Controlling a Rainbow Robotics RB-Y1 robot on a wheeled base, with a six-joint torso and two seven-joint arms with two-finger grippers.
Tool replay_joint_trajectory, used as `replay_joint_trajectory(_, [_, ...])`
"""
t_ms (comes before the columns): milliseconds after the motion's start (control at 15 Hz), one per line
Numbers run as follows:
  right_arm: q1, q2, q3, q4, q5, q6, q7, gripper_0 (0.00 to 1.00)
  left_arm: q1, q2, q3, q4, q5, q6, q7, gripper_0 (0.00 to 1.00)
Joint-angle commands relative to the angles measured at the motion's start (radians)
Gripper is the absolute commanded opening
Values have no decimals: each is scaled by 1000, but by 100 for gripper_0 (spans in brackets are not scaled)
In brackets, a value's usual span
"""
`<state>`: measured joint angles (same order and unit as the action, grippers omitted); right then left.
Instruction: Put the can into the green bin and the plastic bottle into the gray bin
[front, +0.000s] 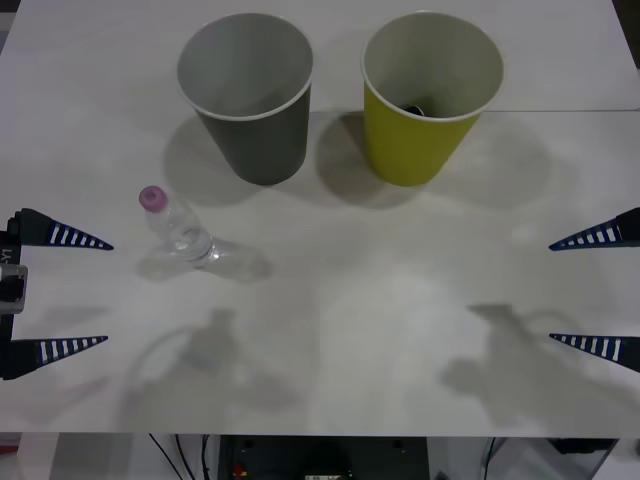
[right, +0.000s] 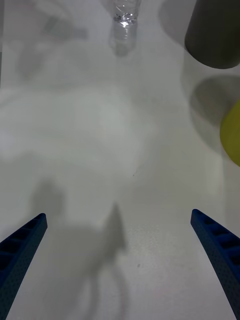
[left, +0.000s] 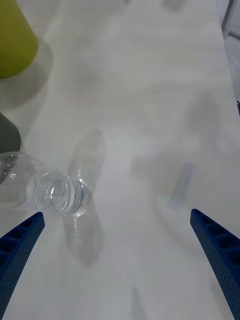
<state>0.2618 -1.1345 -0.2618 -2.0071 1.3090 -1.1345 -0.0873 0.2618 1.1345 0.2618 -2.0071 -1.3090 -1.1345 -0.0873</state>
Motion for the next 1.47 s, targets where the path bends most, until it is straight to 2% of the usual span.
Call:
replay_joint_trajectory(67, [0,0,0,0,0,0,0,100,0,0,0,0,0,0,0,100])
replay_joint_trajectory(533, [0,0,0,0,0,0,0,100,24,-18,7,50,8,33,6,100])
replay_joint_trajectory(667, [0,0,0,0,0,0,0,100,24,-62,5,126,85,50,6,100])
replay_joint_trajectory(1000, [0,0,0,0,0,0,0,100,19,-160,-21,240,200,81,-19,100])
replay_joint_trajectory(1133, [0,0,0,0,0,0,0,100,-3,-182,-75,317,283,102,-106,100])
replay_joint_trajectory(1467, [0,0,0,0,0,0,0,100,-118,-220,-182,539,407,102,-335,100])
